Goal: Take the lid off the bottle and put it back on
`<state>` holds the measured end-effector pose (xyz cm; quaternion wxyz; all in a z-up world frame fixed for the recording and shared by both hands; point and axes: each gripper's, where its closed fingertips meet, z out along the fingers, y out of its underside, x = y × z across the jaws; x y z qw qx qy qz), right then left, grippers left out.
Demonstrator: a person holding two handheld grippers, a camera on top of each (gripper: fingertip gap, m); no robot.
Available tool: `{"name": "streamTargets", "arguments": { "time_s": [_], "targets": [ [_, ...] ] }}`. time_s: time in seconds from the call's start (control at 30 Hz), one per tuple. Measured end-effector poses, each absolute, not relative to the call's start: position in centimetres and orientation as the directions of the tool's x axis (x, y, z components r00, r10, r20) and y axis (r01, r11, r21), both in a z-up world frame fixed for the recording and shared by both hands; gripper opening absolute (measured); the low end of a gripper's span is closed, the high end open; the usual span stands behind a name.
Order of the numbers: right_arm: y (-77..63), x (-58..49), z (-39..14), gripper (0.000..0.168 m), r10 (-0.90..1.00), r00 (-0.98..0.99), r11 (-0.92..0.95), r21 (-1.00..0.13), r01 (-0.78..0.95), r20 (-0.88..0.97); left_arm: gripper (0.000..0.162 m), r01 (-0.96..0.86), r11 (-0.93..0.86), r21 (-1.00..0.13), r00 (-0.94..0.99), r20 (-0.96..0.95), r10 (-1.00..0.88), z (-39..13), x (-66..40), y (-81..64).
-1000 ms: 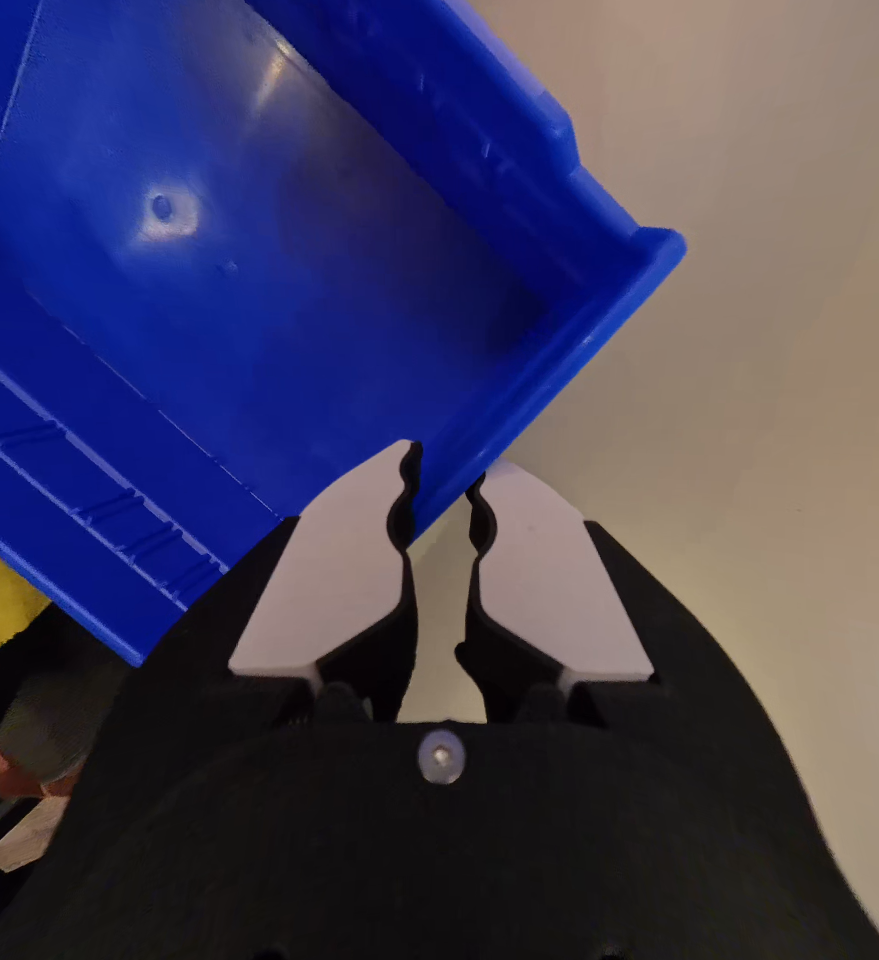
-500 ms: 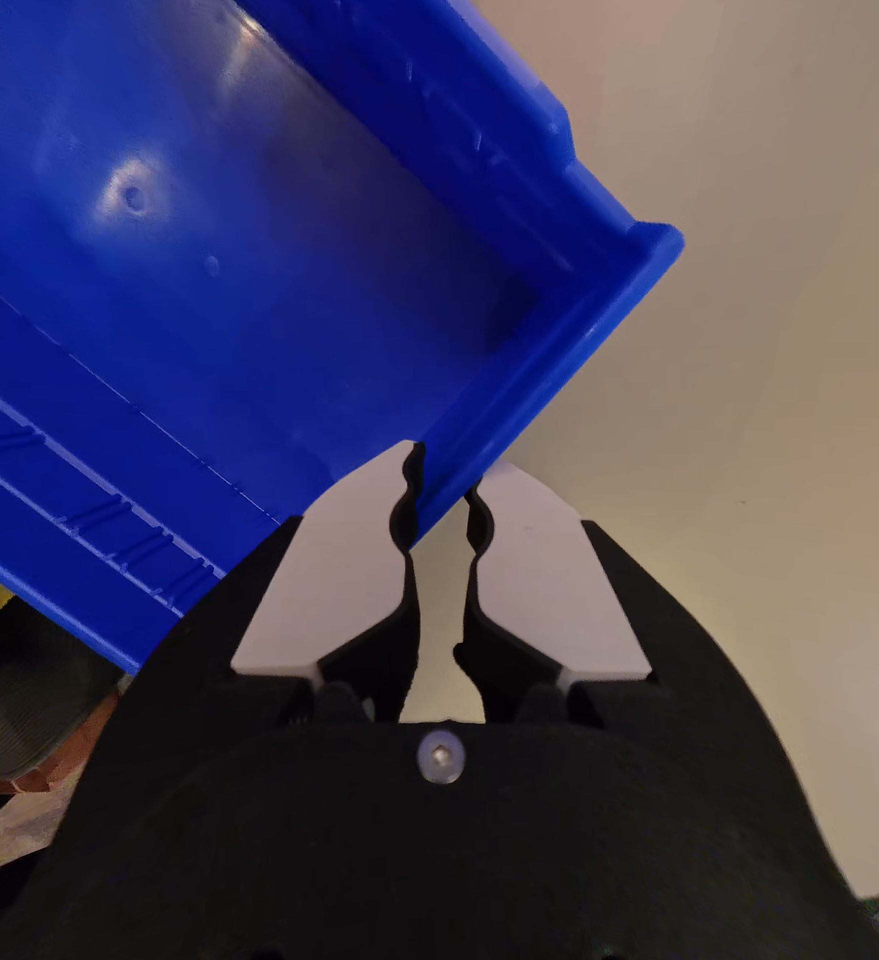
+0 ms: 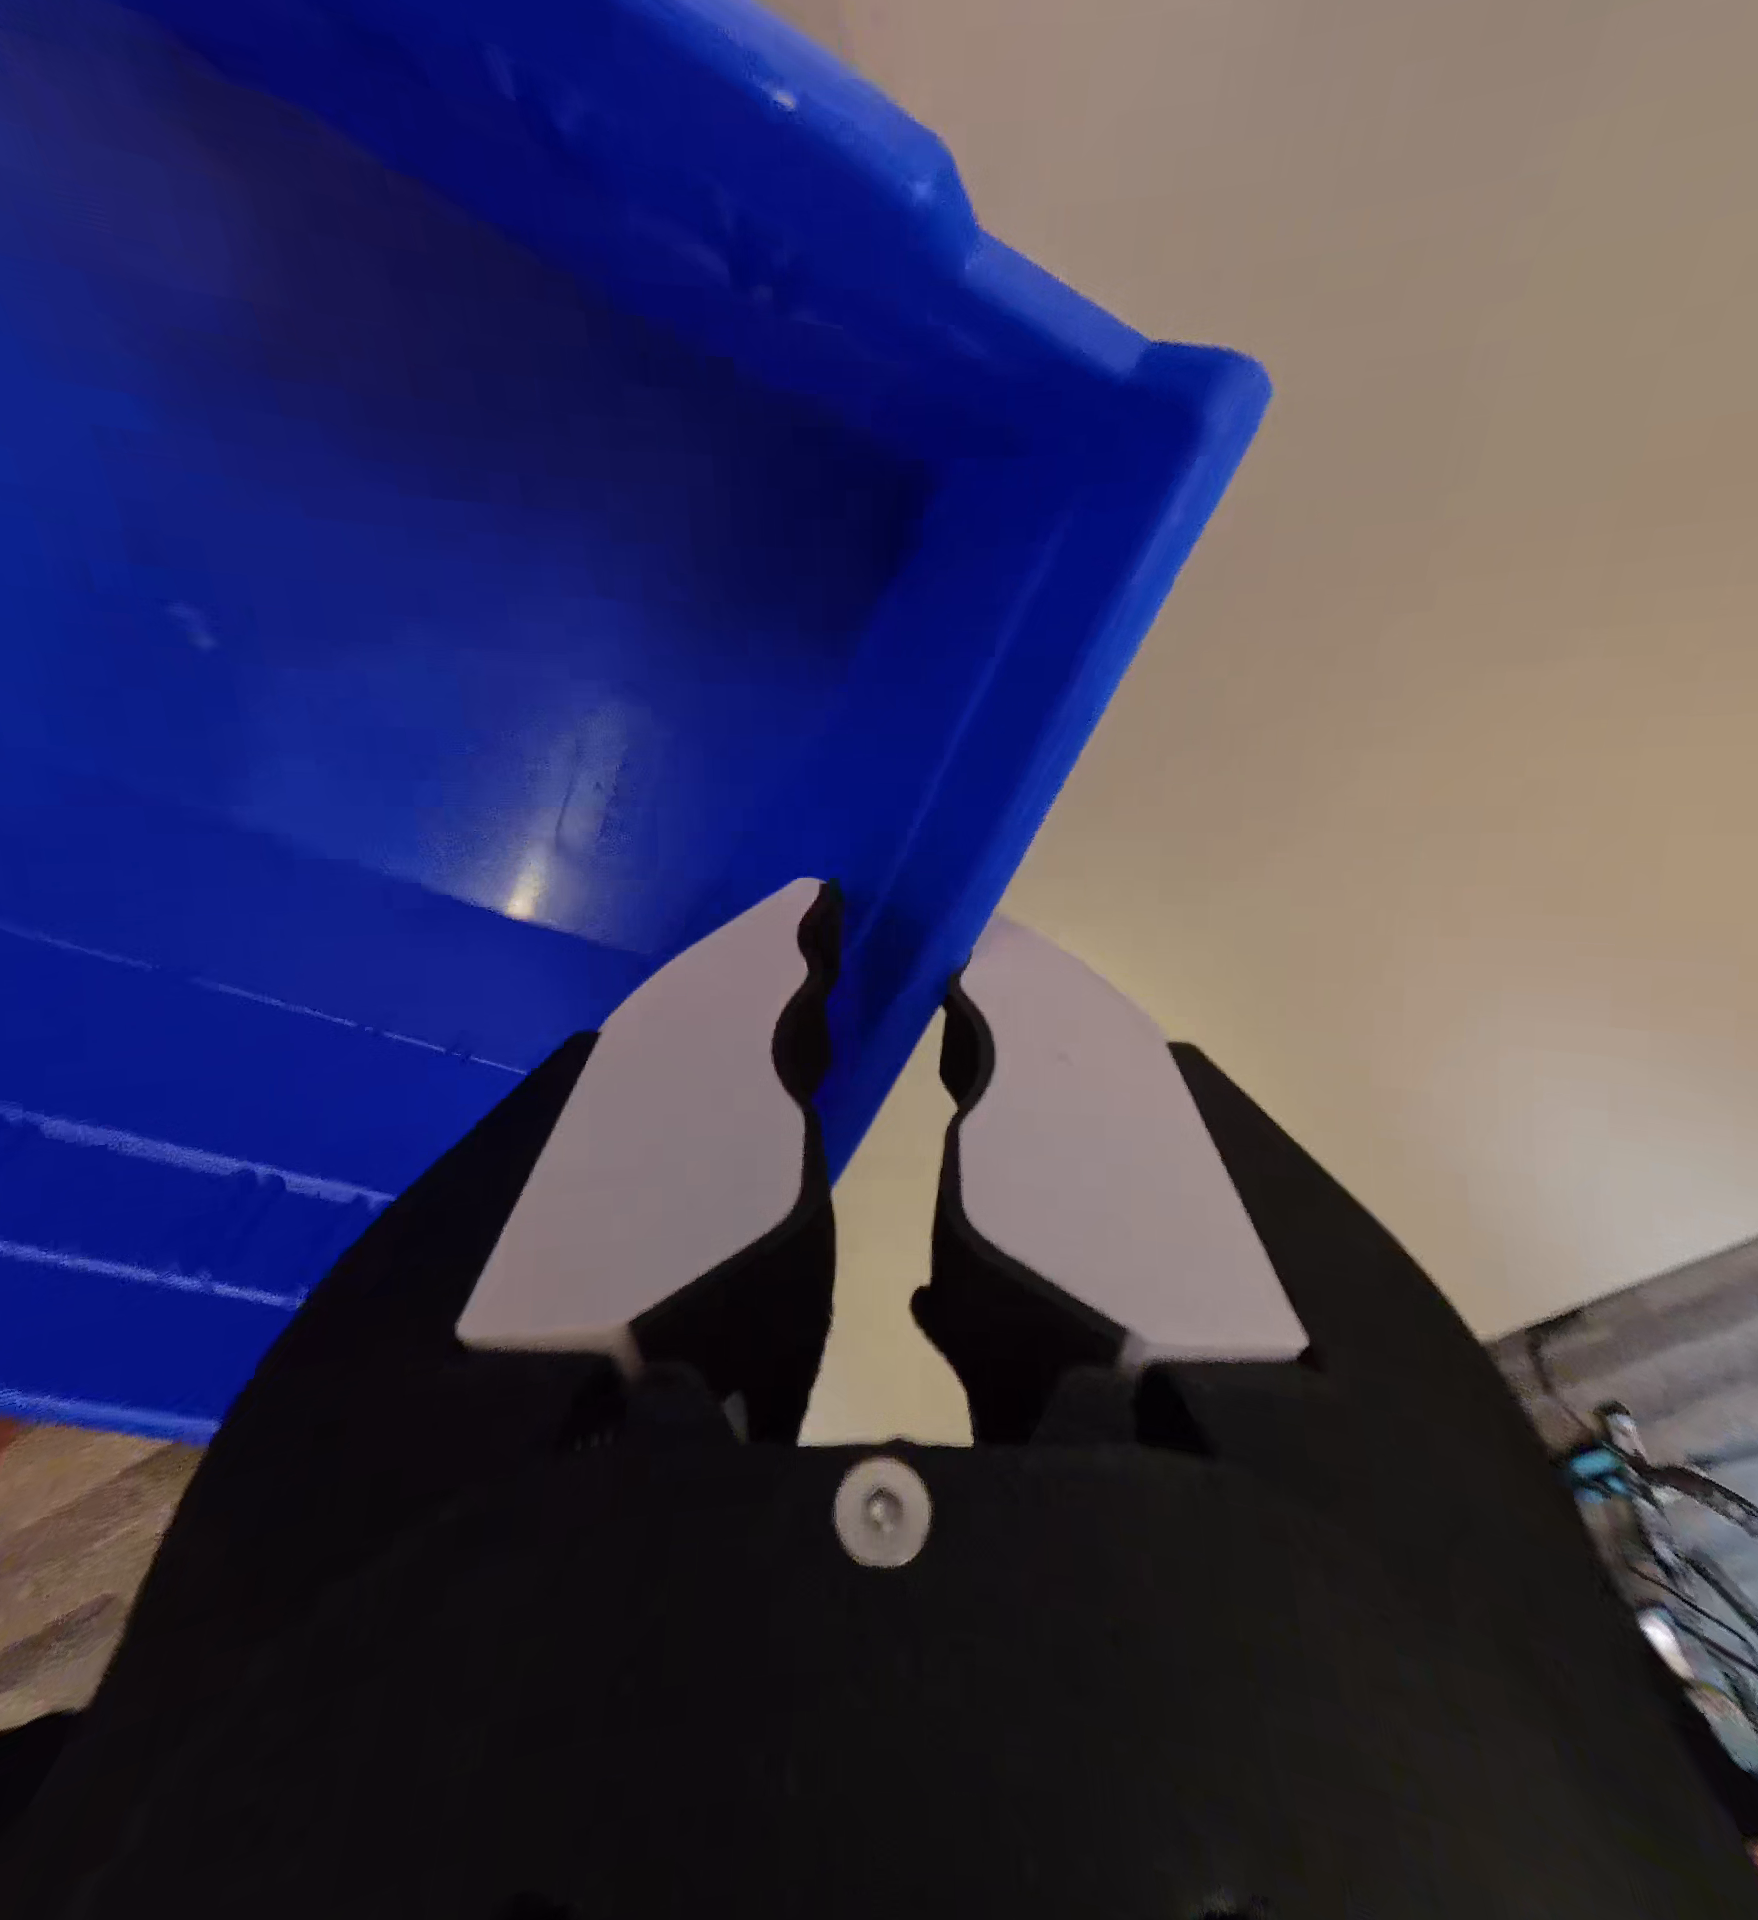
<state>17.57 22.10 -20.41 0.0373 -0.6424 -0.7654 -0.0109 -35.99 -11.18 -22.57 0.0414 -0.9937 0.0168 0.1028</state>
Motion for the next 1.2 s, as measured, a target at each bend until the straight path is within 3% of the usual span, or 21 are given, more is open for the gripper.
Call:
{"name": "streamTargets", "arguments": {
  "time_s": [0.03, 0.47, 0.67, 1.2],
  "targets": [
    [23.2, 17.2, -20.4, 0.018, 0.979, -0.178, 0.181, -0.018, 0.983, 0.098, 0.024, -0.035, -0.997, -0.07, 0.976, -0.216, -0.019, -22.6, -36.7, -11.1],
    [39.0, 10.9, -20.4, 0.027, 0.911, -0.178, 0.133, 0.145, 0.98, 0.371, 0.042, -0.12, -0.987, 0.102, 0.876, -0.458, -0.154, -22.4, -46.6, -6.7],
    [45.2, 6.2, -20.5, 0.035, 0.867, -0.186, 0.142, 0.129, 0.981, 0.463, 0.047, -0.129, -0.985, 0.117, 0.835, -0.523, -0.172, -22.3, -50.2, -3.6],
    [52.0, -0.2, -20.7, 0.039, 0.816, -0.15, 0.128, 0.079, 0.989, 0.558, 0.057, -0.274, -0.957, 0.093, 0.735, -0.622, -0.27, -22.3, -53.6, 2.7]
  ]
}}
